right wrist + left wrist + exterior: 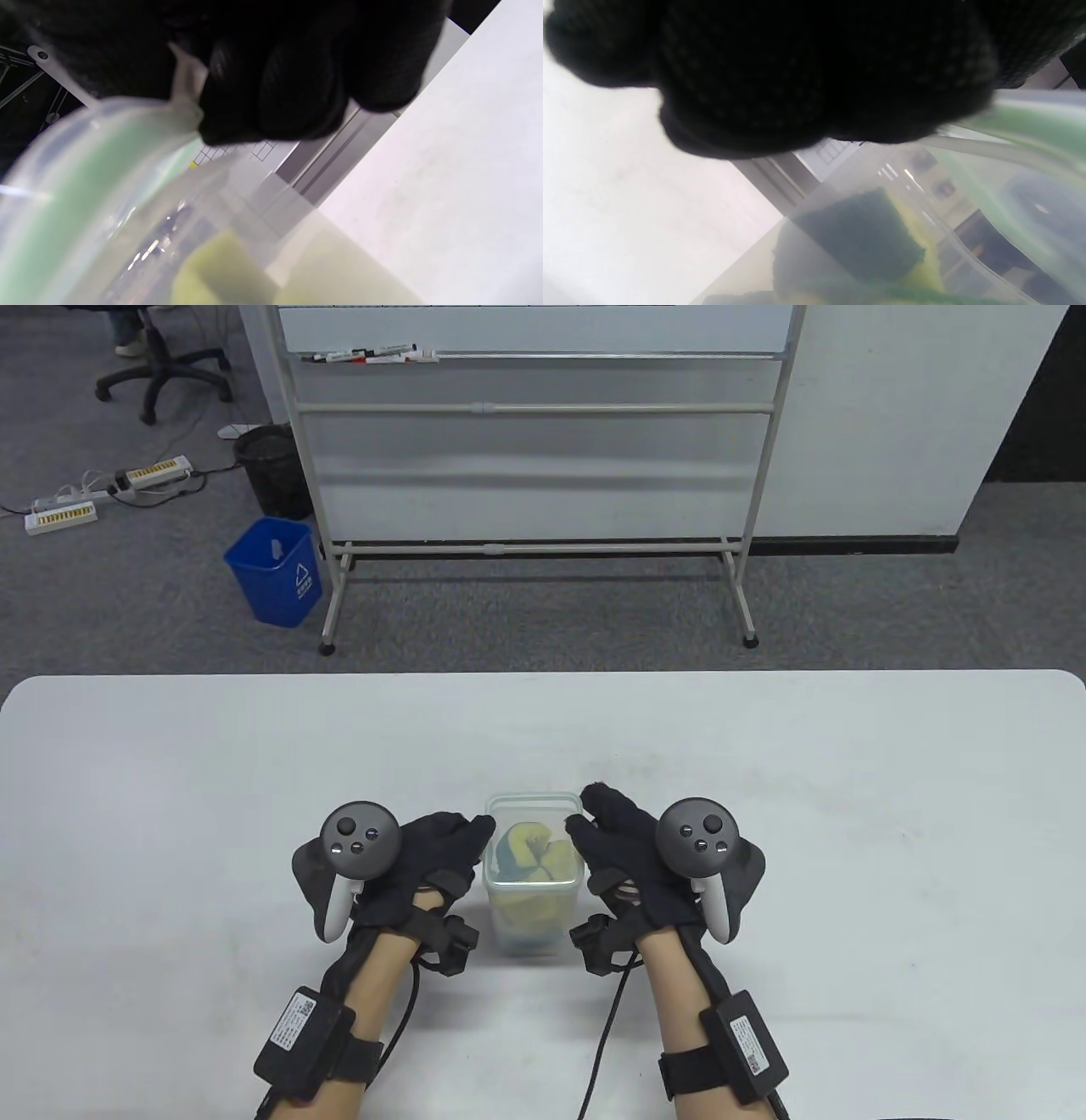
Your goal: Squeeze sponges into plastic airtight container
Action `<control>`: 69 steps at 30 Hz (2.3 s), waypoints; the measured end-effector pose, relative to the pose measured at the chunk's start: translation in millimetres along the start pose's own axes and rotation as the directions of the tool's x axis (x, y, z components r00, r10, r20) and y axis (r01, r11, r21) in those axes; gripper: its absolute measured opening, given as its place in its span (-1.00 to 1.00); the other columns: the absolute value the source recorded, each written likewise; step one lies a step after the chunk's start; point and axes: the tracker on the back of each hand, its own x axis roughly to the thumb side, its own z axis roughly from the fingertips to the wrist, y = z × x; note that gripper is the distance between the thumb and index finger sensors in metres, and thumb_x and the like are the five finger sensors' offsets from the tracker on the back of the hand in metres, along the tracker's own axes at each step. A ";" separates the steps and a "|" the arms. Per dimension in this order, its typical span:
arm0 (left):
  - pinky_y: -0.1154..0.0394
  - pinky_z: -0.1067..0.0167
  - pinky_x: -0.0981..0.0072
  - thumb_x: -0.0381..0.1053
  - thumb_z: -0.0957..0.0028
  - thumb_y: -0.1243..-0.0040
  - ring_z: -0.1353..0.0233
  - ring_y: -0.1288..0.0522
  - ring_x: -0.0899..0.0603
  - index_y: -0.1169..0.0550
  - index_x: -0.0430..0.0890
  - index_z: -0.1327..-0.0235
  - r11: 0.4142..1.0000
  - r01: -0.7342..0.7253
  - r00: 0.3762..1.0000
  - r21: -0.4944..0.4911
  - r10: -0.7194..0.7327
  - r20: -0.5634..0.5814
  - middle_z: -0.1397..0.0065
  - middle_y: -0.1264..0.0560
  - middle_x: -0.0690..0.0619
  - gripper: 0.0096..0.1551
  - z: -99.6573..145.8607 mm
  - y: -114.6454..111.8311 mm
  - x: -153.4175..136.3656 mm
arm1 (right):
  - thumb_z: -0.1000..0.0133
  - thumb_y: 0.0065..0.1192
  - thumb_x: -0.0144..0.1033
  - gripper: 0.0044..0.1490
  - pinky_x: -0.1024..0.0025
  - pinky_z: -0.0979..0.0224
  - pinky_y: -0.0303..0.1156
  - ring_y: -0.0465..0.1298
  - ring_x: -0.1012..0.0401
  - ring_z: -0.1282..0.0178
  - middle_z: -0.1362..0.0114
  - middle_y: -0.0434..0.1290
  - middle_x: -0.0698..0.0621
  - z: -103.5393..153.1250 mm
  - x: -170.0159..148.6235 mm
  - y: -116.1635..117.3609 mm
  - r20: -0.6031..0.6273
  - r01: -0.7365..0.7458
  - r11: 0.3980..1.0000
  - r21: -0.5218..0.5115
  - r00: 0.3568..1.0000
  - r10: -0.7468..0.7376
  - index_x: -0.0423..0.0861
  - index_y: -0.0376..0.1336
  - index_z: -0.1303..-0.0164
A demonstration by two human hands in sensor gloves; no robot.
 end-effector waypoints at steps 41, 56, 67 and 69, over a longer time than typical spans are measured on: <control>-0.61 -0.11 -0.07 0.26 0.03 -0.28 -0.10 -0.69 -0.19 -0.65 0.05 0.06 0.982 0.135 0.984 0.131 -0.148 0.097 -0.09 -0.70 0.00 -0.59 13.0 -3.1 14.7 | -0.02 0.36 0.18 -0.39 -0.12 -0.49 0.33 0.52 -0.04 -0.40 -0.40 0.52 -0.04 26.7 27.5 12.9 0.045 -0.474 0.856 -0.209 0.869 0.492 0.00 0.54 -0.09; -0.63 -0.07 -0.09 0.22 0.01 -0.28 -0.04 -0.72 -0.21 -0.69 -0.08 0.08 0.999 -0.009 0.999 0.049 0.006 0.043 -0.03 -0.74 -0.05 -0.54 10.2 -5.9 5.3 | -0.01 0.38 0.16 -0.36 -0.11 -0.43 0.38 0.60 -0.03 -0.26 -0.29 0.59 -0.07 20.9 17.5 9.7 0.016 -0.348 0.928 -0.135 0.935 0.354 -0.08 0.56 -0.06; -0.62 -0.10 -0.06 0.27 0.00 -0.22 -0.08 -0.71 -0.19 -0.65 -0.02 0.02 1.000 -0.005 0.999 0.023 0.004 0.044 -0.07 -0.72 -0.02 -0.52 8.4 -8.1 0.9 | -0.01 0.36 0.16 -0.35 -0.09 -0.42 0.39 0.60 -0.03 -0.25 -0.27 0.60 -0.07 21.7 17.3 9.9 0.011 -0.354 0.923 -0.153 0.933 0.360 -0.08 0.57 -0.05; -0.61 -0.11 -0.07 0.29 0.01 -0.23 -0.09 -0.70 -0.20 -0.64 -0.02 0.01 0.999 -0.001 0.998 0.033 -0.001 0.057 -0.10 -0.71 -0.03 -0.50 9.1 -6.7 0.1 | 0.00 0.34 0.19 -0.34 -0.08 -0.43 0.39 0.60 -0.02 -0.26 -0.29 0.60 -0.06 21.6 16.7 8.5 0.014 -0.359 0.920 -0.159 0.931 0.366 -0.06 0.56 -0.05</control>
